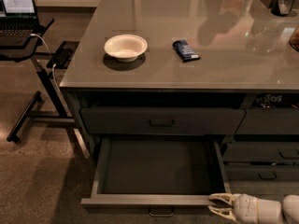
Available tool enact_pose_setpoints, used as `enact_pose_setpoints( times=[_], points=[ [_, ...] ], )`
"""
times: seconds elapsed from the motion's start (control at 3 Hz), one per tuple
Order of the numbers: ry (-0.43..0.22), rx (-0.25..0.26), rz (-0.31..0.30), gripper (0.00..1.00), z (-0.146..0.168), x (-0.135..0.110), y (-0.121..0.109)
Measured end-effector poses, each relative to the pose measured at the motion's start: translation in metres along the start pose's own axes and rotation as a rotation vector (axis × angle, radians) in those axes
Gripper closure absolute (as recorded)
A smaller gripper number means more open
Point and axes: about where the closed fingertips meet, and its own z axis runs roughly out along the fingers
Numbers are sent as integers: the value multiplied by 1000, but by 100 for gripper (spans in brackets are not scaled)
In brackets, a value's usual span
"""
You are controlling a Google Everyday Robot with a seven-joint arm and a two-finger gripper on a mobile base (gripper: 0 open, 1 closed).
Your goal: Open middle drawer
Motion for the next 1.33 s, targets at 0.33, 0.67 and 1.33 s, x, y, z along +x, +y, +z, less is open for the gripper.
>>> enact_pose_setpoints(
  times=[0.33, 0.67, 1.33],
  points=[
    [0, 0, 0, 36, 0, 0, 0],
    [0, 0, 0, 12, 0, 0, 0],
    [0, 0, 0, 0, 0, 0, 0]
  ],
)
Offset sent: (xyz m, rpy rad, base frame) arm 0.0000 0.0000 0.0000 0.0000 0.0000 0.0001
